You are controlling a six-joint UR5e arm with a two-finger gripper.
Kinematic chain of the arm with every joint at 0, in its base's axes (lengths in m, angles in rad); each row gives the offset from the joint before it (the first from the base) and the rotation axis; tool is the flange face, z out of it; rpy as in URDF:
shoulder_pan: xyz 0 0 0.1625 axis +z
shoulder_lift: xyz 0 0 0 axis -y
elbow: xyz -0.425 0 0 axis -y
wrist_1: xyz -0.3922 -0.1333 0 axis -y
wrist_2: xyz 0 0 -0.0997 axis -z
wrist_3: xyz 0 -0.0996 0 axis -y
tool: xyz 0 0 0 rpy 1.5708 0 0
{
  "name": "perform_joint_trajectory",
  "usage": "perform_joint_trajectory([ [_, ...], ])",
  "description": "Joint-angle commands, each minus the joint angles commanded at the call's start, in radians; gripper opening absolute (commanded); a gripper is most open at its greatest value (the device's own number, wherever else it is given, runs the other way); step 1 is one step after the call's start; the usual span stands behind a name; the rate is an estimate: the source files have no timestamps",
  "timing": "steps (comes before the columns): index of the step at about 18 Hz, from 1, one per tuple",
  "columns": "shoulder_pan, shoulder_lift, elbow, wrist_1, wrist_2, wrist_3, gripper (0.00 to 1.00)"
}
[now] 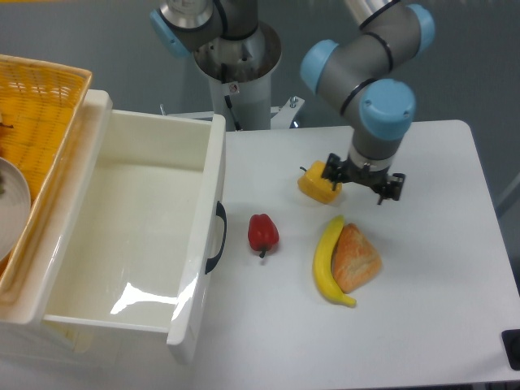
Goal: Pick up the red pepper
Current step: 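Move the open gripper up and over toward the red pepper, then lower the gripper down around the red pepper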
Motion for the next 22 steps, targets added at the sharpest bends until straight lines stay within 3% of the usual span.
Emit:
perform_joint_trajectory([
  [4,-0.002,0.02,-0.018,-0.049,-0.109,-0.035,1.0],
  [14,0.009,0.049,-0.123,-0.034,-0.273,0.031,1.0],
  [22,0.051,0.029,-0.135,0.004,-0.352,0.058,1.0],
])
